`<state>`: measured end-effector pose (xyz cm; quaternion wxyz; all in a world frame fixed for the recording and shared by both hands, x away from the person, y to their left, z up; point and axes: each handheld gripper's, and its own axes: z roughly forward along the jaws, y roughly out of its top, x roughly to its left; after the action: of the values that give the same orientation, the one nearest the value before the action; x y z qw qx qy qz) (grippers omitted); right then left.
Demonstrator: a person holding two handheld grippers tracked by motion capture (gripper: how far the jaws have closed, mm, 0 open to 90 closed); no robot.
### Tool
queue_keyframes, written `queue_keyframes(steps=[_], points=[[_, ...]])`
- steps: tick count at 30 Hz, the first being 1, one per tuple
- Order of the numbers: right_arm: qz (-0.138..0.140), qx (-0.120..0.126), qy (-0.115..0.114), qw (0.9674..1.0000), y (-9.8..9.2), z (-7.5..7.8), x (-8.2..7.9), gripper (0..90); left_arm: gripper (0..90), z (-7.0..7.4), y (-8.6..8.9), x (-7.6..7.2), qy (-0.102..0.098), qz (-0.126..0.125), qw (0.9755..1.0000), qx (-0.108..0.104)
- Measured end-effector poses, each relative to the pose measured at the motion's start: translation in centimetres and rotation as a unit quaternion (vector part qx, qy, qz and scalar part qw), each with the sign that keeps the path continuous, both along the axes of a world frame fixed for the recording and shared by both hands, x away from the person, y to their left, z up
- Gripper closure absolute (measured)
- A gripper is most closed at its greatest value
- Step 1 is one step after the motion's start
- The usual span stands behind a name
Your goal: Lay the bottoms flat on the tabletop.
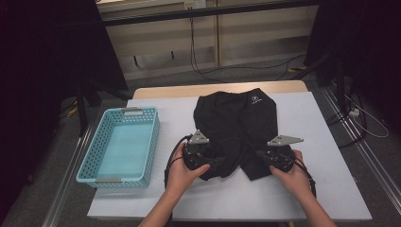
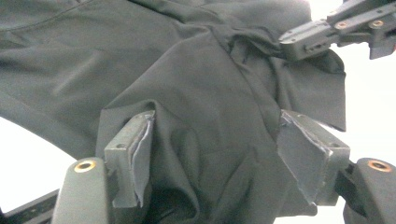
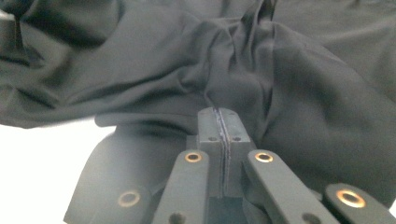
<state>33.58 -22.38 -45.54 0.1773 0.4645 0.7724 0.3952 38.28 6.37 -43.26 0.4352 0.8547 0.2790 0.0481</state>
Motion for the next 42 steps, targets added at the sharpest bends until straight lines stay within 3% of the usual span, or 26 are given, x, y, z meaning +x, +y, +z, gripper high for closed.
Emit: queue_keyframes(steps=[2,4,7,9,10,11,12,13,14,15,16,19,20,21,23,24,25,27,29,31,33,35,37,38,42], points=[[0.009,0.020,-0.004,0.9998,0.5,0.2,0.2,89.4,31.9,-0.2,0.0,-0.1,-0.002,-0.002,1.0000,0.001],[0.017,0.049,-0.008,0.9986,1.2,0.5,0.2,89.4,31.9,-1.1,0.2,0.0,0.011,0.003,0.9999,0.010],[0.035,0.056,-0.020,0.9976,2.0,0.9,0.1,89.1,32.0,-1.7,0.4,0.1,0.018,0.010,0.9996,0.020],[0.041,0.055,-0.016,0.9975,2.4,0.7,0.2,77.9,37.7,-2.3,0.6,0.2,0.025,0.013,0.9992,0.028],[0.037,0.051,-0.015,0.9979,2.2,0.5,0.2,73.3,42.3,-2.7,1.0,0.2,0.017,0.010,0.9995,0.025],[0.037,0.051,-0.015,0.9979,2.2,0.5,0.2,73.3,48.3,-2.7,1.0,0.2,0.017,0.010,0.9995,0.025],[0.022,0.049,-0.015,0.9985,1.6,0.5,0.2,57.9,57.9,-2.5,1.3,0.2,0.034,0.014,0.9991,0.023],[0.022,0.049,-0.015,0.9985,1.6,0.5,0.2,57.9,67.1,-2.5,1.3,0.2,0.034,0.014,0.9991,0.023],[0.009,0.052,-0.027,0.9983,0.8,0.9,0.0,56.0,74.4,-2.6,1.6,0.2,0.054,0.019,0.9981,0.022],[0.009,0.052,-0.027,0.9983,0.8,0.9,0.0,56.0,78.9,-2.6,1.6,0.2,0.054,0.019,0.9981,0.022],[-0.011,0.055,-0.038,0.9977,-0.2,1.4,-0.2,50.6,83.6,-2.6,1.7,0.2,0.057,0.023,0.9979,0.018],[-0.034,0.049,-0.045,0.9972,-1.5,1.7,-0.3,50.5,86.6,-2.3,1.8,0.3,0.068,0.029,0.9968,0.029],[-0.064,0.051,-0.045,0.9956,-2.8,1.6,-0.3,49.8,87.2,-1.8,2.2,0.5,0.053,0.043,0.9968,0.043],[-0.064,0.051,-0.045,0.9956,-2.8,1.6,-0.3,49.8,87.2,-1.8,2.2,0.5,0.053,0.043,0.9968,0.043],[-0.085,0.049,-0.040,0.9944,-4.0,1.3,-0.3,49.9,87.3,-1.0,3.0,0.8,0.047,0.069,0.9960,0.033],[-0.104,0.044,-0.025,0.9932,-4.8,0.9,-0.2,49.9,87.4,-0.4,4.0,1.3,0.044,0.086,0.9950,0.026],[-0.104,0.044,-0.025,0.9932,-4.8,0.9,-0.2,49.9,87.4,-0.4,4.0,1.3,0.044,0.086,0.9950,0.026],[-0.111,0.040,-0.010,0.9930,-5.0,0.3,-0.1,51.3,87.4,0.0,4.6,1.5,0.040,0.109,0.9932,0.015],[-0.114,0.030,0.015,0.9930,-4.7,-0.3,0.2,54.0,87.4,0.1,5.0,1.6,0.040,0.110,0.9931,0.013],[-0.111,0.028,0.020,0.9933,-4.5,-0.5,0.3,56.0,87.3,0.0,5.0,1.7,0.041,0.110,0.9930,0.016],[-0.106,0.005,0.022,0.9942,-3.9,-0.8,0.5,62.4,87.3,-0.1,4.8,1.7,0.043,0.107,0.9933,0.015],[-0.104,0.005,0.023,0.9943,-3.7,-0.8,0.6,67.3,87.3,-0.1,4.8,1.7,0.041,0.106,0.9935,0.014],[-0.088,0.012,0.018,0.9958,-3.6,-0.9,0.7,81.7,87.2,-0.1,4.8,1.7,0.043,0.104,0.9936,0.011],[-0.085,0.011,0.017,0.9962,-3.5,-0.8,0.7,84.4,87.2,-0.2,4.7,1.6,0.042,0.104,0.9936,0.009],[-0.091,0.033,0.007,0.9953,-4.1,-0.3,0.7,86.2,87.2,-0.1,4.8,1.6,0.045,0.101,0.9938,0.007]])
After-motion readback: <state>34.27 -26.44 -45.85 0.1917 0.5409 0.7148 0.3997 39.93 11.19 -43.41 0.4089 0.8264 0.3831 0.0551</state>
